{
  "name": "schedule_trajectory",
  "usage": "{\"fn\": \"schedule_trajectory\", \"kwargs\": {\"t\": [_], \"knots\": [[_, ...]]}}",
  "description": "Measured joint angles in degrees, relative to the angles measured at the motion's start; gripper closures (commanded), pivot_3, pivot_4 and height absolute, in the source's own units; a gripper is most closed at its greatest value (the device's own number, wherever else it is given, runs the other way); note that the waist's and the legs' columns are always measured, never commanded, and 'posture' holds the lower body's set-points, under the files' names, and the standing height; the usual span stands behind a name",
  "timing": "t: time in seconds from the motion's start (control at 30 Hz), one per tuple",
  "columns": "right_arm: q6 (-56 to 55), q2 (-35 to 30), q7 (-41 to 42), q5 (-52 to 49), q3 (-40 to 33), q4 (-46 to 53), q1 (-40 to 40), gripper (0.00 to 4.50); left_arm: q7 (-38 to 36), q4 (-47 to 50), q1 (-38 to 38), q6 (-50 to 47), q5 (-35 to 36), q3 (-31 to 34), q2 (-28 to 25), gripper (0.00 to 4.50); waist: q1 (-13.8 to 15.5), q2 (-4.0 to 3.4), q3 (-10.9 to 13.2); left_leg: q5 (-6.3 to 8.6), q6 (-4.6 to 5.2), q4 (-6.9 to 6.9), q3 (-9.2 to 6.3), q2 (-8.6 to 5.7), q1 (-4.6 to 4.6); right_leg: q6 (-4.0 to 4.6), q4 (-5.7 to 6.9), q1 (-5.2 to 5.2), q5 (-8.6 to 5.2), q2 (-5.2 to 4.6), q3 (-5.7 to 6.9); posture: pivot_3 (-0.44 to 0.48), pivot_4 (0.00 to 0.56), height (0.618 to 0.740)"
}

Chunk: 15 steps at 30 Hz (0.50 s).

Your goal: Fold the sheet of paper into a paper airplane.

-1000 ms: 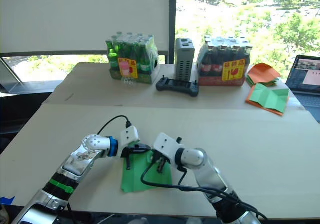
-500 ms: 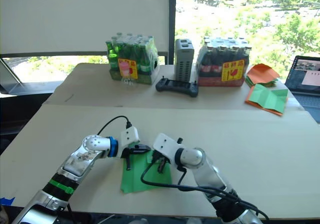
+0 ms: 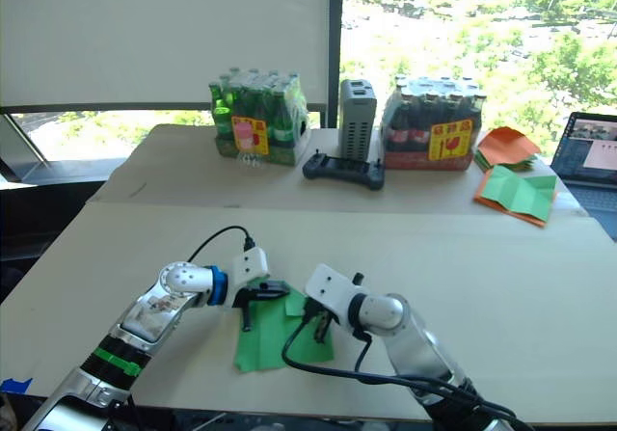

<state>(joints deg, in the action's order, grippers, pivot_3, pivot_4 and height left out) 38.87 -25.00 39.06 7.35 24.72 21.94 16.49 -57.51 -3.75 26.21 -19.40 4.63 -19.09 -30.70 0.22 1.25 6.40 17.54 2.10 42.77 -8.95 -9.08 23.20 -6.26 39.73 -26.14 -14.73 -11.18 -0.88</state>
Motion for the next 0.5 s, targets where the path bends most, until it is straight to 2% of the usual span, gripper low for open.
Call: {"fn": "schedule_trajectory", "kwargs": {"t": [0.5], "knots": [[5.1,-7.2,0.4,-3.5,-3.3,9.1,-6.7,4.47,-0.6,-0.5,0.1,0.4,0.0,-0.2,0.0,4.50,0.5,0.02,-0.1,0.08,0.12,-0.02,0.00,0.01,-0.05,-0.03,-0.22,0.08,-0.01,-0.02,0.03,0.000,0.150,0.675]]}}
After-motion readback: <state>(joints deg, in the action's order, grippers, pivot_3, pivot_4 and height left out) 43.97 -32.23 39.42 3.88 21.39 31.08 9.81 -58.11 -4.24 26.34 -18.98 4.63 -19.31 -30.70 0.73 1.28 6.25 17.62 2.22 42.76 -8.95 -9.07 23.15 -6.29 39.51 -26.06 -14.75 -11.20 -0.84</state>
